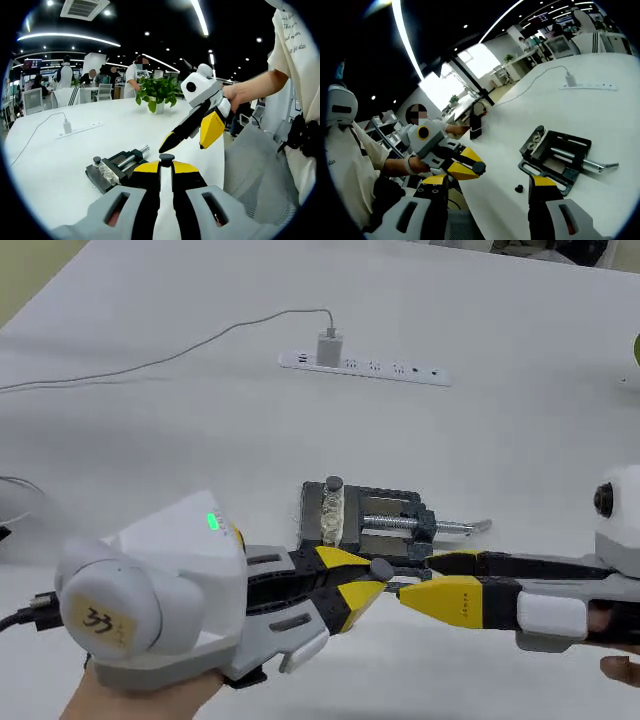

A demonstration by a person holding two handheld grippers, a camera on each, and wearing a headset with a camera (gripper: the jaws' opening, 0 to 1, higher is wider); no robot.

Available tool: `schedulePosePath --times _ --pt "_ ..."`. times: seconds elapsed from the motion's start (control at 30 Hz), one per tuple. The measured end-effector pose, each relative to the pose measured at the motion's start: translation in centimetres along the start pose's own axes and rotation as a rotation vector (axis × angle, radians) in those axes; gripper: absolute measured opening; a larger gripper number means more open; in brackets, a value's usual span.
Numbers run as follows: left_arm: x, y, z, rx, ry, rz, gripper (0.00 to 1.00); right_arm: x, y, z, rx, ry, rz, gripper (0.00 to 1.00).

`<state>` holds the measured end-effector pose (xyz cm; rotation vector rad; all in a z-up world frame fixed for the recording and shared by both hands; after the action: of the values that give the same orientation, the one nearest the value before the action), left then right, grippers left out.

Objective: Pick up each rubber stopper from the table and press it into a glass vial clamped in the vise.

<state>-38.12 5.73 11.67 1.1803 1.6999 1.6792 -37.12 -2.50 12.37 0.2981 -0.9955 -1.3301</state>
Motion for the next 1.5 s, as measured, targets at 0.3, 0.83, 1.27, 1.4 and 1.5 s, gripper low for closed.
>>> schedulePosePath --times 0.3,0.83,1.27,1.4,1.5 --pt "-0.3 -0.5 -0.3 -0.025 -0.029 0.035 0.04 0.2 0.8 0.0 0.303 -0.032 0.187 0.59" --pt "-1.0 -1.8 -1.5 -0.079 -0.090 0.114 0.04 -0.4 -0.1 0.9 0.650 0.028 0.494 0.30" --pt "-1.1 -1.9 -1.7 -0.082 -0.098 0.118 0.04 -1.0 -0.5 1.1 0.700 0.075 0.571 0.19" --pt "-1.1 -1.9 -1.8 -0.083 -0.102 0.117 0.04 -1.2 -0.8 1.2 0.705 0.081 0.588 0.18" --pt "-1.2 -1.9 -1.9 -0.084 -0.104 0.120 0.04 -1.3 -0.9 1.3 0.703 0.082 0.591 0.17"
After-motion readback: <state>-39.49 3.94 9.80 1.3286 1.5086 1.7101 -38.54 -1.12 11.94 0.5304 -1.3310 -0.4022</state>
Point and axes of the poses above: the centre of the closed fingertips' face, and the gripper's own axes: x roughly backward along the fingers, z roughly to its left, y roughly out of its top, the point moved 4 cm from there along x, roughly backward along the fingers, and after that the axes turned 1 degree about y, right-handed, at the moved point
